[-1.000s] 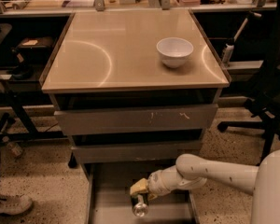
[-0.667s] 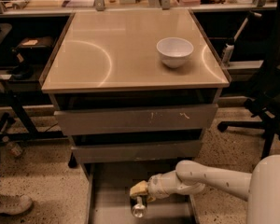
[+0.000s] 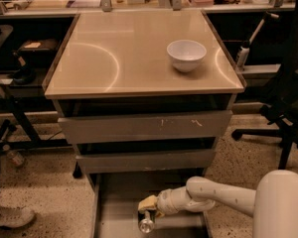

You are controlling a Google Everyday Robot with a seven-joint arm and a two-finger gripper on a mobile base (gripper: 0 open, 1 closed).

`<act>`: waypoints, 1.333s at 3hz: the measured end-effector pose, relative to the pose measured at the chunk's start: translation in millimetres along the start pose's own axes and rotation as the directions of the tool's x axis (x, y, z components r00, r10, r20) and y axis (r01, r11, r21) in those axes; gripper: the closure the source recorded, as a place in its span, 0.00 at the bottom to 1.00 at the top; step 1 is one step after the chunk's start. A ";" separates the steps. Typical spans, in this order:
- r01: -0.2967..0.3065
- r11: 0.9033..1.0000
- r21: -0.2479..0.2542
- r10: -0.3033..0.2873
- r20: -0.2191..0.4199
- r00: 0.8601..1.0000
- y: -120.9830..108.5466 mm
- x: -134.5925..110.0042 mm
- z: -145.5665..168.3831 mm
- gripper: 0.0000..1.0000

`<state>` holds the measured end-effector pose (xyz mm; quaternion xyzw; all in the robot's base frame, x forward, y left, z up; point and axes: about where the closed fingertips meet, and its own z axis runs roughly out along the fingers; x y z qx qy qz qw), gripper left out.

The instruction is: Place green can into bottom drawer

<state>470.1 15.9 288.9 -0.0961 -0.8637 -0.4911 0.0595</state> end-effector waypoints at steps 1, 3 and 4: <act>-0.011 1.000 -0.008 0.011 0.010 1.000 -8.2 -2.7 9.7 1.00; -0.060 0.998 -0.011 0.061 0.087 0.994 -39.4 -26.5 32.5 1.00; -0.075 0.997 -0.007 0.075 0.113 0.991 -51.5 -42.2 40.7 1.00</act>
Offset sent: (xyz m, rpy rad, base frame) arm 0.0174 0.0050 -0.0649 -0.0135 0.0009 -0.1388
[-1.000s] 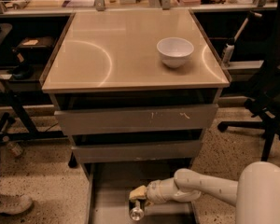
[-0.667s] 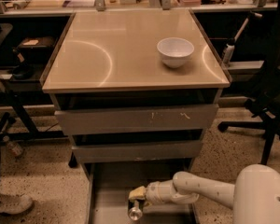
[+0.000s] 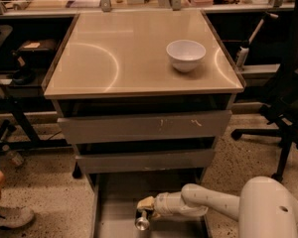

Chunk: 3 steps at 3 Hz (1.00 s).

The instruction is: Place green can into bottom drawer

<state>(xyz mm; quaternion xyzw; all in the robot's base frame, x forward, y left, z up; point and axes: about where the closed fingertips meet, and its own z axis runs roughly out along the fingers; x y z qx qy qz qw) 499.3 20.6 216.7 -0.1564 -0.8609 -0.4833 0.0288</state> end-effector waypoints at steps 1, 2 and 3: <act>-0.032 0.999 0.008 0.032 0.015 0.999 -16.0 -14.1 8.5 1.00; -0.063 0.998 0.011 0.062 0.020 0.998 -30.9 -22.6 16.3 1.00; -0.089 0.996 0.008 0.089 0.022 0.996 -43.1 -26.3 22.4 1.00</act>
Offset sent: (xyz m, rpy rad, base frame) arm 0.0218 -0.0146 -0.0597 -0.0158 0.0706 -0.0769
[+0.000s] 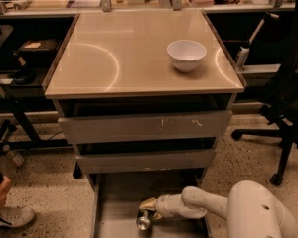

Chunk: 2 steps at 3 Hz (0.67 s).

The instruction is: Place green can into bottom drawer

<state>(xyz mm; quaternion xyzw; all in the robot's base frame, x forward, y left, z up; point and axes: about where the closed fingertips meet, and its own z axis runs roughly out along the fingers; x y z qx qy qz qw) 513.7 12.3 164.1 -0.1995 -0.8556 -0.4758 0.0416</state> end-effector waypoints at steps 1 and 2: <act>-0.020 1.000 0.002 0.020 -0.002 1.000 -10.0 -2.3 4.6 1.00; -0.034 0.999 0.011 0.034 -0.006 0.999 -17.1 -2.0 7.3 1.00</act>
Offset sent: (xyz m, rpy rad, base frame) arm -0.0044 -0.0084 -0.0256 -0.0138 0.0503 -0.0193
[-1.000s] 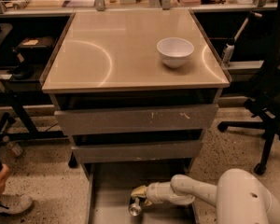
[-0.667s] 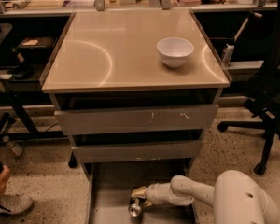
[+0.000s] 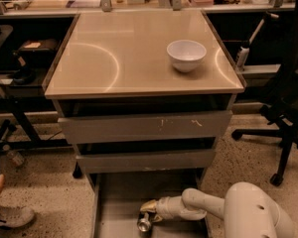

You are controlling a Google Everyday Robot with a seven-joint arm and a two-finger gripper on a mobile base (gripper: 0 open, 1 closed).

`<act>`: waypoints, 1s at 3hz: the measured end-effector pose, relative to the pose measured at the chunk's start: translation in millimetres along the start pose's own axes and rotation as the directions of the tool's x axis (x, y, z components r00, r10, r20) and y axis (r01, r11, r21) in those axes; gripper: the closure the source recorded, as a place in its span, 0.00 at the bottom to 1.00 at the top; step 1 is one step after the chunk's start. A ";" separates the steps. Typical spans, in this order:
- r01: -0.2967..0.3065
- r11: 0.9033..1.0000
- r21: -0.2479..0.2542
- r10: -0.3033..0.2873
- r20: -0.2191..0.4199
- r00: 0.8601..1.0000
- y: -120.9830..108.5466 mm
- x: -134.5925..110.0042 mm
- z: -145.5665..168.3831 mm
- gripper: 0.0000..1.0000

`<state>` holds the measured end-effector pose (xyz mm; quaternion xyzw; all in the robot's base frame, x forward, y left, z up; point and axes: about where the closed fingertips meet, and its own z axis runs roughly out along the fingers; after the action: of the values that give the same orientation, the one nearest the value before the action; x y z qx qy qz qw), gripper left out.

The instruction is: Place green can into bottom drawer

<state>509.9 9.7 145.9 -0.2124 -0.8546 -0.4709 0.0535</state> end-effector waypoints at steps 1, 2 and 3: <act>0.000 1.000 0.000 0.000 0.000 1.000 0.0 0.0 0.0 0.81; 0.000 1.000 0.000 0.000 0.000 1.000 0.0 0.0 0.0 0.59; 0.000 1.000 0.000 0.000 0.000 1.000 0.0 0.1 0.1 0.35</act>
Offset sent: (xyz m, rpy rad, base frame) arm 0.0000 0.0000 0.0000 0.0000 0.0000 0.0000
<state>509.9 9.8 145.9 -0.2124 -0.8546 -0.4709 0.0536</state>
